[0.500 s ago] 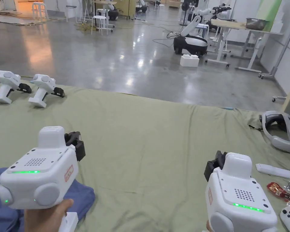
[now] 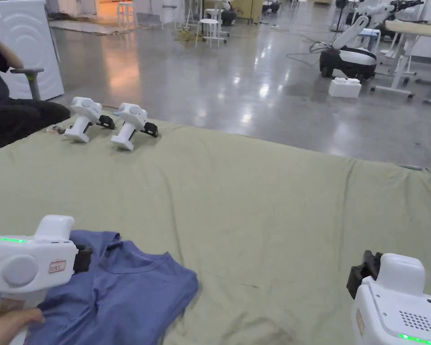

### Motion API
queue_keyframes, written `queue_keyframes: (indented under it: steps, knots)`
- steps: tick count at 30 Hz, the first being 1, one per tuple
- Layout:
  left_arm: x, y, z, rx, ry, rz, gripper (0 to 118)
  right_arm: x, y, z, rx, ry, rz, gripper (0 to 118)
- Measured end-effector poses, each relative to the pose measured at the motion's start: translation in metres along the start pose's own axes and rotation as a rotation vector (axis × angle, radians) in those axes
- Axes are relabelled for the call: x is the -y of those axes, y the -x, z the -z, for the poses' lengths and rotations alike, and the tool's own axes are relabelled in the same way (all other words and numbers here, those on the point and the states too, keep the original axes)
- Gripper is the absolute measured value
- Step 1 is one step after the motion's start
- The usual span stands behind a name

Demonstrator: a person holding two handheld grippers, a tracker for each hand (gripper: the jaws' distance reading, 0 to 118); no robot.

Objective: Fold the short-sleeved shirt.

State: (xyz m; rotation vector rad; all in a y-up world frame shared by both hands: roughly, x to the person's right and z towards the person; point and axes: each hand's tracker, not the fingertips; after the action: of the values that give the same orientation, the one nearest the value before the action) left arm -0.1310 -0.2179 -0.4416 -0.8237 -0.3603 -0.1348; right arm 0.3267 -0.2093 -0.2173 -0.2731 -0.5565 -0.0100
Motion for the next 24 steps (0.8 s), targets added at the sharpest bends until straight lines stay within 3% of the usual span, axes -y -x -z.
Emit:
queue_keyframes:
  steps: [1, 3, 7, 12, 14, 16, 18, 20, 22, 24]
  knots:
    - [0.006, 0.007, 0.005, -0.008, 0.017, 0.009, 25, 0.004, 0.003, 0.001, -0.003, 0.012, 0.002, 16]
    - [0.014, 0.015, 0.014, -0.003, 0.086, 0.007, 71, 0.011, 0.007, 0.004, -0.014, 0.036, 0.007, 16]
    - [0.03, 0.028, 0.047, 0.074, 0.212, -0.05, 75, 0.022, 0.014, 0.008, -0.023, 0.07, -0.005, 16]
    - [0.054, 0.015, 0.096, 0.055, 0.321, -0.067, 75, 0.032, 0.015, 0.013, -0.019, 0.102, -0.009, 16]
    - [0.068, 0.004, 0.115, 0.038, 0.37, -0.031, 75, 0.035, 0.014, 0.014, -0.015, 0.115, -0.012, 16]
    - [0.067, 0.0, 0.119, -0.04, 0.251, 0.062, 75, 0.038, 0.013, 0.014, -0.012, 0.124, -0.019, 16]
    - [0.067, -0.005, 0.137, -0.067, 0.265, 0.051, 73, 0.041, 0.011, 0.013, -0.003, 0.13, -0.02, 16]
    - [0.074, -0.017, 0.108, -0.049, 0.246, 0.05, 54, 0.042, 0.01, 0.013, 0.0, 0.14, -0.011, 16]
    - [0.074, -0.015, 0.115, -0.072, 0.211, 0.072, 20, 0.044, 0.008, 0.013, 0.002, 0.153, 0.001, 16]
    - [0.075, -0.012, 0.108, -0.07, 0.215, 0.059, 12, 0.046, 0.007, 0.012, 0.001, 0.16, 0.006, 16]
